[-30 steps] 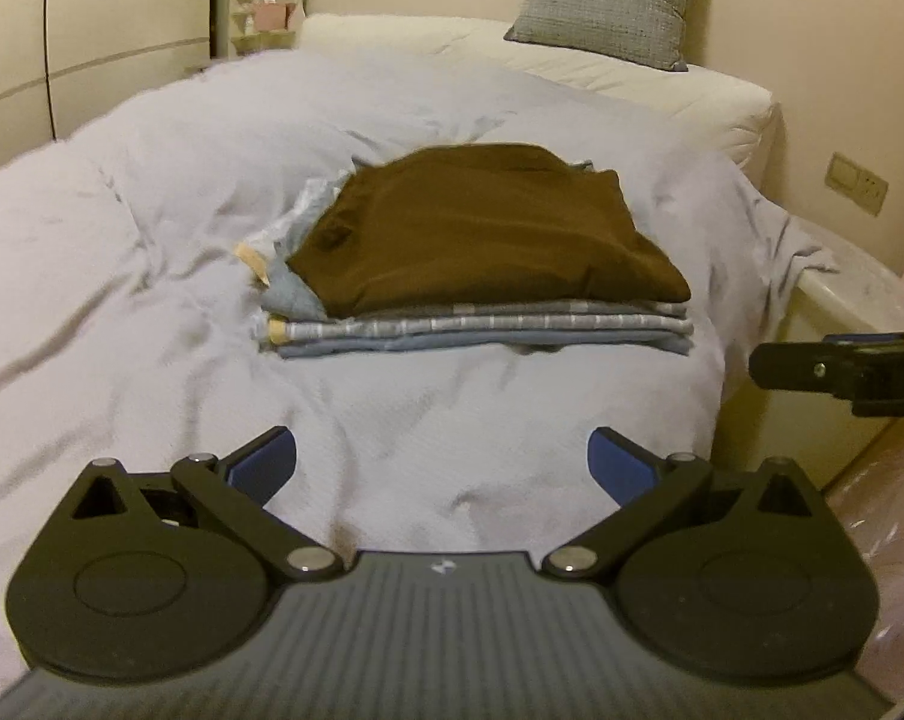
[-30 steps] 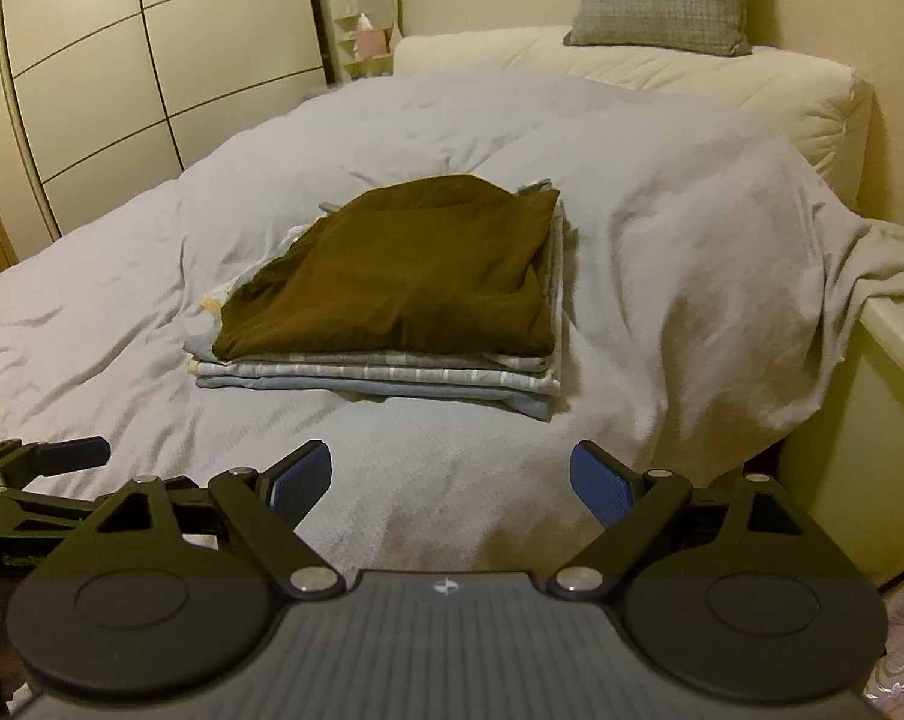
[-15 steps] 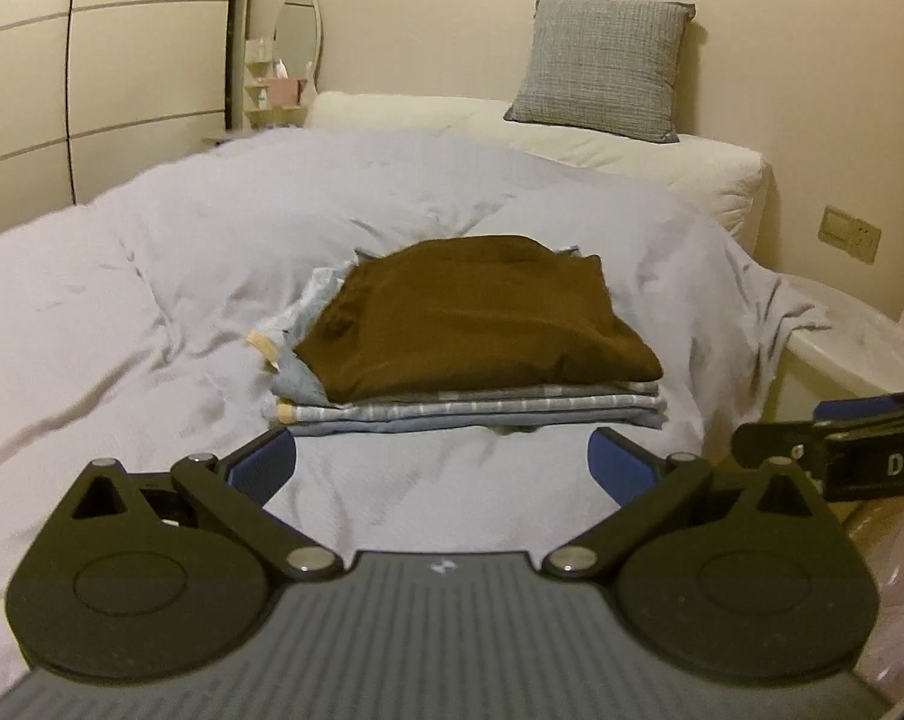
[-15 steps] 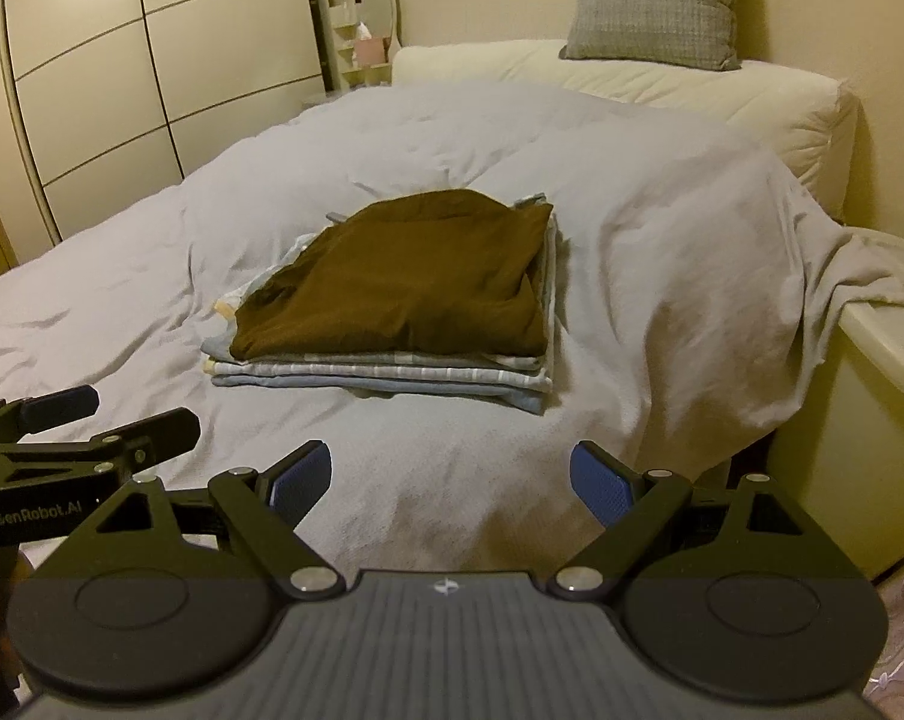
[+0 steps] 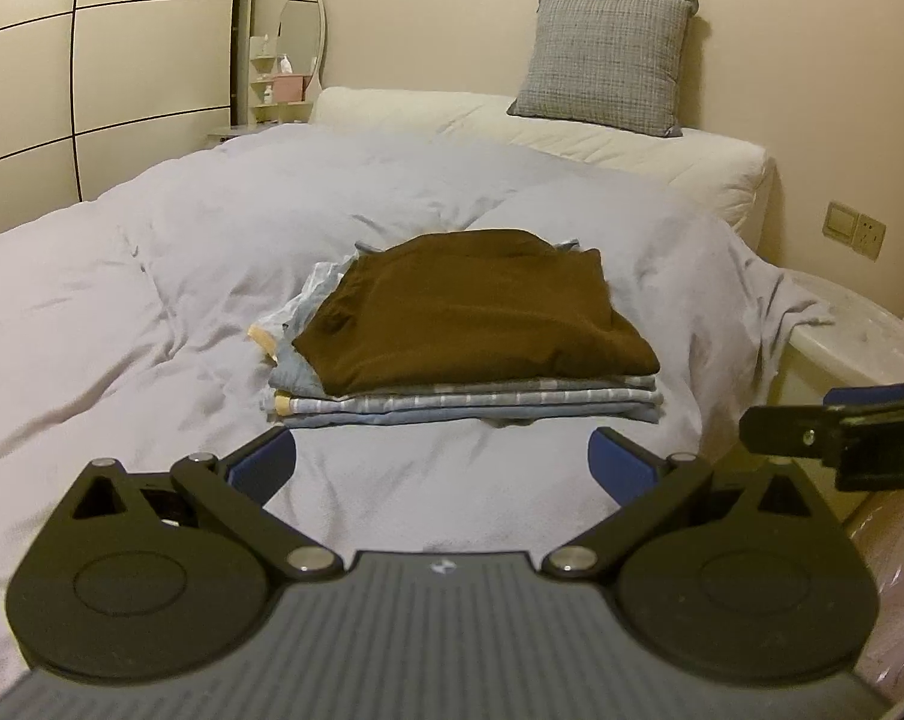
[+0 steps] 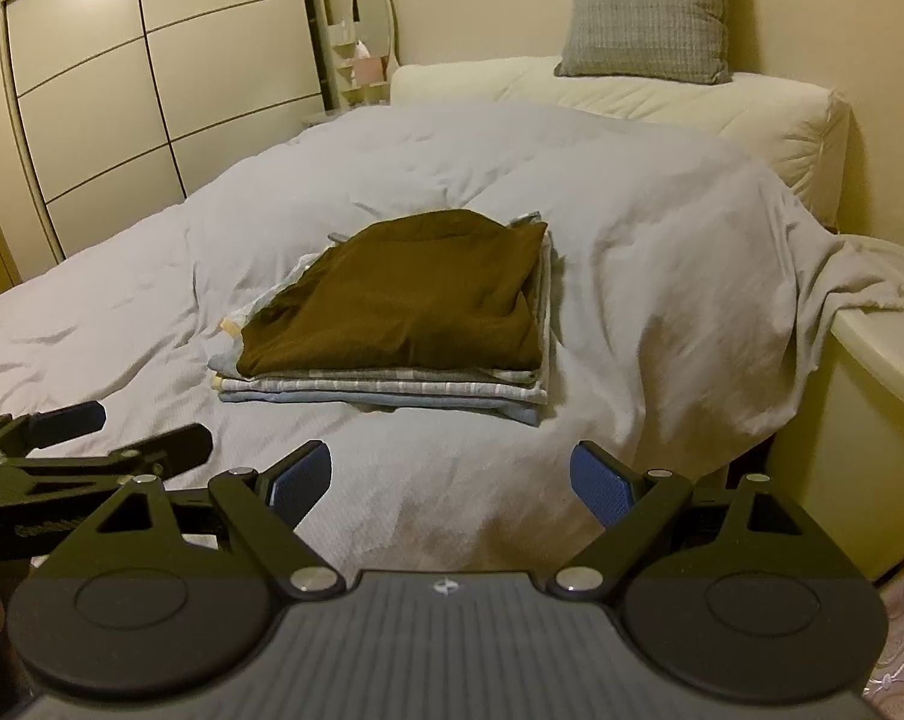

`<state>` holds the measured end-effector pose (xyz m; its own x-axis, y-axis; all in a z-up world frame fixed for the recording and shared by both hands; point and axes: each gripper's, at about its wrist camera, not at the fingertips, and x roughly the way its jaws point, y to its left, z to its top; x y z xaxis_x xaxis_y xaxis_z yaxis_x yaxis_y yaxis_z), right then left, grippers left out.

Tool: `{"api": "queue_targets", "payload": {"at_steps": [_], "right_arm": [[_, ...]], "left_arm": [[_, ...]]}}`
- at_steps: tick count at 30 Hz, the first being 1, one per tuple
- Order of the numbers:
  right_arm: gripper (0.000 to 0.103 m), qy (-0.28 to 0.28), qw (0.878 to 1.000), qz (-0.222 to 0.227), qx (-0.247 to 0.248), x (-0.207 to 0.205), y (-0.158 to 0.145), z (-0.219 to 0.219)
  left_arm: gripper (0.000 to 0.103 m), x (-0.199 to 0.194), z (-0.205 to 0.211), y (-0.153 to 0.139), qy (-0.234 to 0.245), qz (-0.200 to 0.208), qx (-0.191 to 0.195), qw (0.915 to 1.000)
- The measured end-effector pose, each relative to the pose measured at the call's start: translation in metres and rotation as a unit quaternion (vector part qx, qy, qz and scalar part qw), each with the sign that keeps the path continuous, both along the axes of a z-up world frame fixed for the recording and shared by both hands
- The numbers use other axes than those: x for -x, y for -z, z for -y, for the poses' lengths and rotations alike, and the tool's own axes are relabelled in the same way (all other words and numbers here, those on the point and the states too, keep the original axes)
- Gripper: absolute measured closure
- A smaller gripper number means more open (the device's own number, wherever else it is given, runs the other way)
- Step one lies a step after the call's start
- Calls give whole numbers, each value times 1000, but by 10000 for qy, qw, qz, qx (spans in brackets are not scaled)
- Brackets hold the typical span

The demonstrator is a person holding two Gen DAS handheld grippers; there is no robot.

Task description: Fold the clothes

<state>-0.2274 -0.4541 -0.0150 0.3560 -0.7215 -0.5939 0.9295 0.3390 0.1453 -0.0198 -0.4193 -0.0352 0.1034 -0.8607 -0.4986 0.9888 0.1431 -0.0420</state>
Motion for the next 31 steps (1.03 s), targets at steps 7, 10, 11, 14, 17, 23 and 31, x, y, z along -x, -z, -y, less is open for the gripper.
{"api": "queue_targets", "payload": {"at_steps": [7, 10, 11, 14, 17, 23, 31], "right_arm": [[14, 26, 10000, 18, 23, 0, -1, -1], [14, 4, 10000, 54, 9, 0, -1, -2], [14, -5, 10000, 63, 6, 0, 0, -2], [14, -20, 9999, 114, -3, 2, 0, -2], [14, -12, 9999, 157, 19, 4, 0, -1], [14, -32, 9998, 202, 60, 12, 2, -1], [14, -167, 9996, 193, 99, 24, -1, 2]], "left_arm": [[1, 1, 0, 5, -50, 78, -123, 9999], [1, 2, 1, 6, -73, 124, -177, 9997], [1, 3, 1, 7, -78, 144, -197, 9997], [1, 6, 2, 6, -92, 238, -256, 9993], [1, 8, 1, 5, -151, 294, -331, 9989], [1, 17, -1, 4, -251, 362, -444, 9980], [1, 31, -5, -1, -387, 280, -368, 9982]]}}
